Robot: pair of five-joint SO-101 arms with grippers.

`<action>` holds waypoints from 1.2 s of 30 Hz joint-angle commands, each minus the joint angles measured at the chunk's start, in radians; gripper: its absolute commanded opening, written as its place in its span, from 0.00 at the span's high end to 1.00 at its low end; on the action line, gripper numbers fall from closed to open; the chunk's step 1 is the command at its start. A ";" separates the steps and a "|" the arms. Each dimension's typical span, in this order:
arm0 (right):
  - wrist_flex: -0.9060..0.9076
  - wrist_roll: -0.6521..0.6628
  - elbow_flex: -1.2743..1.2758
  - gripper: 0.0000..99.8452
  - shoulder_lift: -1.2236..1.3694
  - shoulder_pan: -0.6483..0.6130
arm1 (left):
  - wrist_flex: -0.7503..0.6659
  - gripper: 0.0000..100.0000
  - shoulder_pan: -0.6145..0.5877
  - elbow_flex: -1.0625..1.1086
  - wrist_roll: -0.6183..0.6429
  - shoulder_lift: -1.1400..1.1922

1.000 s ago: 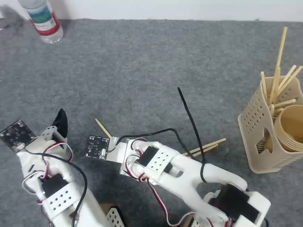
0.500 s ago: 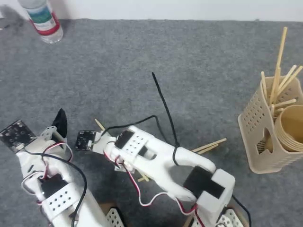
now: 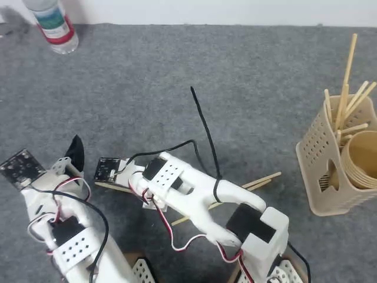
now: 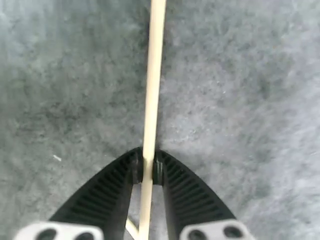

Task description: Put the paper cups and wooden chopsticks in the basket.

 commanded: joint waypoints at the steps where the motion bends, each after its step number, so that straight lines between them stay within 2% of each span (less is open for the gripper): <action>1: 0.125 0.041 -0.095 0.99 -0.107 0.064 | 0.000 0.61 0.009 -0.041 -0.011 -0.012; 9: 0.535 0.252 -0.529 0.99 -0.529 0.251 | 0.000 0.61 0.009 -0.041 -0.011 -0.012; 12: 0.610 0.304 -0.674 0.99 -0.624 0.361 | 0.000 0.61 0.009 -0.041 -0.011 -0.012; 16: 0.691 0.305 -0.779 0.99 -0.676 0.553 | 0.000 0.61 0.011 -0.041 -0.011 -0.012; 22: 0.676 0.301 -0.806 0.99 -0.825 0.803 | 0.000 0.61 0.011 -0.036 -0.011 -0.012; 24: 0.648 0.264 -0.806 0.99 -0.897 0.857 | 0.000 0.61 0.011 -0.036 -0.011 -0.012; 30: 0.624 0.043 -0.781 0.99 -1.053 0.967 | 0.000 0.61 0.011 -0.036 -0.011 -0.012; 36: 0.576 -0.101 -0.512 0.99 -1.256 1.044 | 0.000 0.61 0.011 -0.033 -0.014 -0.012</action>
